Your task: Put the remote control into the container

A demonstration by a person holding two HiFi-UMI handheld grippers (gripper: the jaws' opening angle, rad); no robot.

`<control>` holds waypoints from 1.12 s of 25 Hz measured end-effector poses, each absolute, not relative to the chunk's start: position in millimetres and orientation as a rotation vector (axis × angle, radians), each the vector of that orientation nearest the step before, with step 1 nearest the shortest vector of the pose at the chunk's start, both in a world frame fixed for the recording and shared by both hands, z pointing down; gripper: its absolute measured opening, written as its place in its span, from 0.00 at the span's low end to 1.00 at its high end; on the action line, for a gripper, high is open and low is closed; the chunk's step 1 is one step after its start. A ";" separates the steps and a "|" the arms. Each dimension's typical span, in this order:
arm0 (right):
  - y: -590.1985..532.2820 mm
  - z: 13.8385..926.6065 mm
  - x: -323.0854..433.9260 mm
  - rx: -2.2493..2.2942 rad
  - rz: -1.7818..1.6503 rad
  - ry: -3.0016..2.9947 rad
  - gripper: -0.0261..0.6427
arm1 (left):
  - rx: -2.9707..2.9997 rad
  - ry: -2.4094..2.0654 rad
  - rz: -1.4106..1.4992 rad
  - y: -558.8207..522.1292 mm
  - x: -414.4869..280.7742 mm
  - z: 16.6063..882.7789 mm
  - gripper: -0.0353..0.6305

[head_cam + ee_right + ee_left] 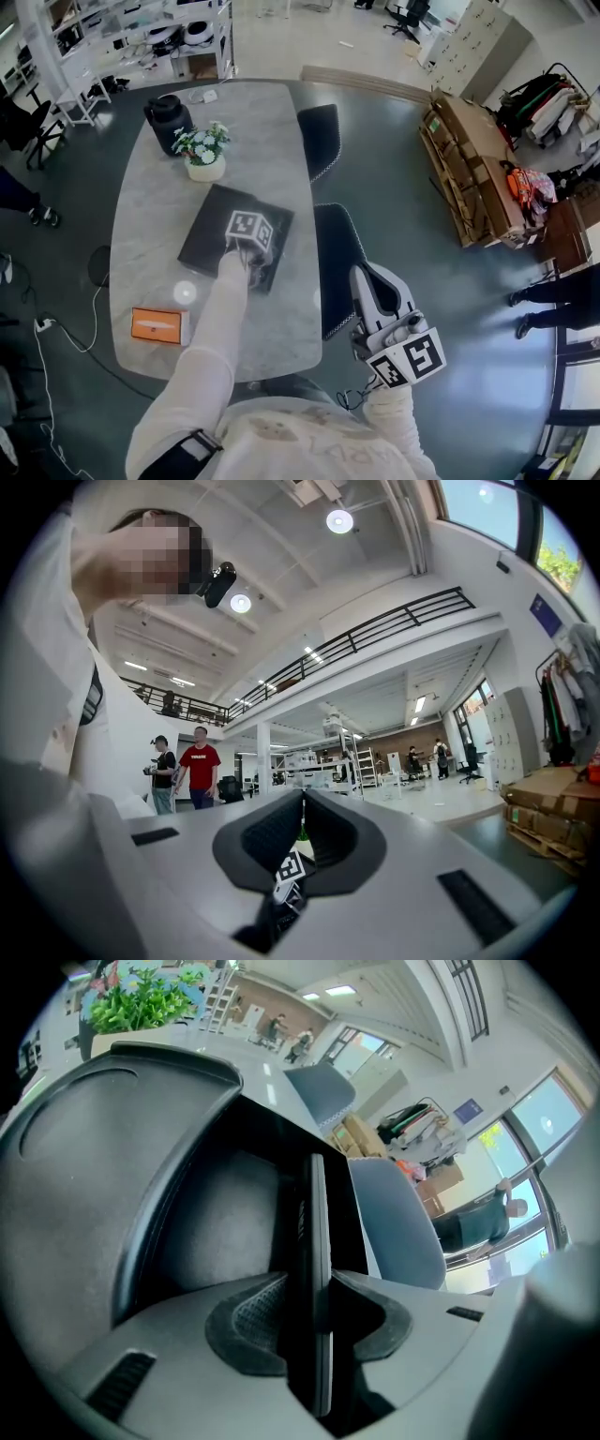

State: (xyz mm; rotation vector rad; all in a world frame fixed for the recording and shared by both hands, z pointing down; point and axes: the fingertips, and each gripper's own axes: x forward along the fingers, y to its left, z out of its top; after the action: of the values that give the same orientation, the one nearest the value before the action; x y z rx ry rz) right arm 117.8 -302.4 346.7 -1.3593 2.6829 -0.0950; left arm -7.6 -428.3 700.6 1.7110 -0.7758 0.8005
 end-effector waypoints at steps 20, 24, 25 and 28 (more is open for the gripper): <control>-296.3 341.5 108.3 -1.333 -0.082 2.678 0.07 | 1.825 -1.081 0.952 -446.6 -28.3 683.9 0.16; -292.1 339.9 100.7 -1.318 -0.076 2.679 0.07 | 1.960 -1.092 0.948 -444.3 -27.7 664.6 0.07; -291.0 339.3 98.7 -1.313 -0.074 2.680 0.07 | 2.001 -1.078 0.917 -442.6 -25.2 655.9 0.07; -285.7 338.1 91.3 -1.294 -0.069 2.683 0.07 | 2.137 -1.053 0.769 -433.1 -19.6 619.2 0.07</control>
State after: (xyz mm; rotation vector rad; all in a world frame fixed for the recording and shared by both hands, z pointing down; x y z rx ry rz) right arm 91.3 -285.7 338.1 -1.2938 2.6828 -0.0686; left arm -19.6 -433.1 619.2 2.1370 -1.0525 0.7691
